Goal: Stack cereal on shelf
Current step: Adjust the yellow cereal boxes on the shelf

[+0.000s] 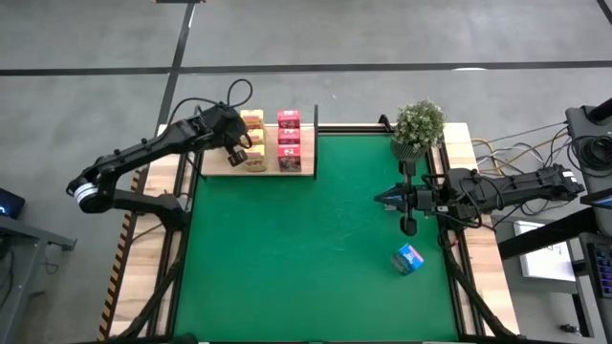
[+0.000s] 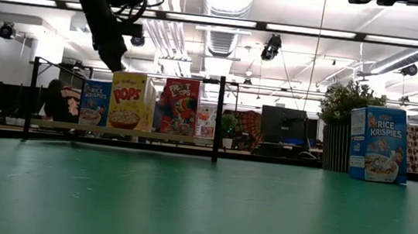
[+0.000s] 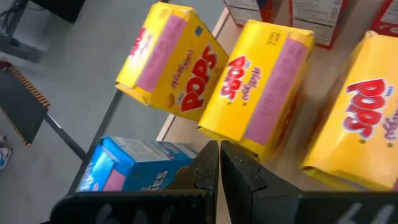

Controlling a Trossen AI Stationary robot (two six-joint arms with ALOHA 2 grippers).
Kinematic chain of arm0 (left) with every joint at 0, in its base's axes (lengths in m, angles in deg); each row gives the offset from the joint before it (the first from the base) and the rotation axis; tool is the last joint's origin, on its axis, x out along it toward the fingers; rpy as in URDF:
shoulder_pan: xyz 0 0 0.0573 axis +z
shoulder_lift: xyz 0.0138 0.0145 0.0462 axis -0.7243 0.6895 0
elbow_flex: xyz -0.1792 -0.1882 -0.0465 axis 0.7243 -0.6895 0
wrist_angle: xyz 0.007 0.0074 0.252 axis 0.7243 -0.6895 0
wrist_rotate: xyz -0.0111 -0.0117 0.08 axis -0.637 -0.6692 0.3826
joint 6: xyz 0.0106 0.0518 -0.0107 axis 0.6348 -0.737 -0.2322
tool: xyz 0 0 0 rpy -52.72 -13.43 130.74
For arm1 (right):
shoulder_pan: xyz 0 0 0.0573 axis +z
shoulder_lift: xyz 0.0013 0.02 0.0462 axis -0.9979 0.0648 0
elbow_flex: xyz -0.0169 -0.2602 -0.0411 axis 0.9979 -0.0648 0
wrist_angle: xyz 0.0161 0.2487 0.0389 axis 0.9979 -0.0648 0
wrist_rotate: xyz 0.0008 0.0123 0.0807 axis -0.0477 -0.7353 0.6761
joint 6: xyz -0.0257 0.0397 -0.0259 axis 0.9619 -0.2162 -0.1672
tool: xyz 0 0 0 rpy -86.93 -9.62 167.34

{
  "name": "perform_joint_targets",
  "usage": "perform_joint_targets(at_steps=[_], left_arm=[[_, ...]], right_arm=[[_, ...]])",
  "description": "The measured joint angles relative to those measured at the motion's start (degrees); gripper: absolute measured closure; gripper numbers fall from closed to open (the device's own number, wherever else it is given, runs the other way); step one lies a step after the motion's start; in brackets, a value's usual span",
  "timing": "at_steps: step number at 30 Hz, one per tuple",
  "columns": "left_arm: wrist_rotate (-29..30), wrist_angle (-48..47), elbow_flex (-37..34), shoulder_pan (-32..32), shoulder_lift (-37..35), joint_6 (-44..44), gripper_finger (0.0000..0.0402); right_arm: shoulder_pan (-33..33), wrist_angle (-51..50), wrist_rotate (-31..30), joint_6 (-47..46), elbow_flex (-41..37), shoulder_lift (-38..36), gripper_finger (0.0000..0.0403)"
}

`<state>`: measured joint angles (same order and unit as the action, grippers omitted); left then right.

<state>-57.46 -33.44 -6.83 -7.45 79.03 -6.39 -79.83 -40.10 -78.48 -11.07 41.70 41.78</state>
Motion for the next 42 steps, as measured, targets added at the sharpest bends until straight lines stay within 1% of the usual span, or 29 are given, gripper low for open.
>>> perform_joint_targets(at_steps=[8,14,22,25,28,31,33,36,39,42], left_arm=[[0.1,1.1,0.5,0.0,2.6,0.2,0.0401],[0.1,0.9,0.6,0.0,2.3,0.5,0.0401],[0.0,0.4,0.5,-0.2,-1.5,2.8,0.0401],[-0.4,0.4,0.5,-0.8,-3.6,5.5,0.0401],[-3.6,0.2,0.5,-2.3,-6.0,9.9,0.0401],[-7.5,1.2,-0.3,-5.7,-8.5,14.4,0.0402],[-8.1,3.2,-1.6,-9.5,-10.0,17.5,0.0401],[-8.1,8.8,-5.0,-16.5,-12.2,20.6,0.0402],[-8.1,14.5,-8.3,-23.8,-13.8,22.3,0.0402],[-8.0,20.2,-10.4,-30.2,-14.6,24.4,0.0402]], right_arm=[[0.0,0.0,0.0,0.0,0.0,0.0,0.0394],[0.0,0.0,0.0,0.0,0.0,0.0,0.0394],[0.0,0.0,0.0,0.0,0.0,0.0,0.0394],[0.0,0.0,0.0,-0.1,0.0,0.0,0.0394],[0.0,0.0,0.0,-1.1,0.0,0.0,0.0394],[0.0,0.0,-0.3,-3.0,0.0,0.0,0.0394],[0.0,0.0,-2.9,-5.0,0.0,0.0,0.0394],[0.0,-0.8,-10.2,-9.0,0.0,0.0,0.0394],[0.0,-3.6,-17.1,-14.0,0.0,0.0,0.0394],[0.0,-10.2,-23.5,-21.4,1.9,0.2,0.0394]])
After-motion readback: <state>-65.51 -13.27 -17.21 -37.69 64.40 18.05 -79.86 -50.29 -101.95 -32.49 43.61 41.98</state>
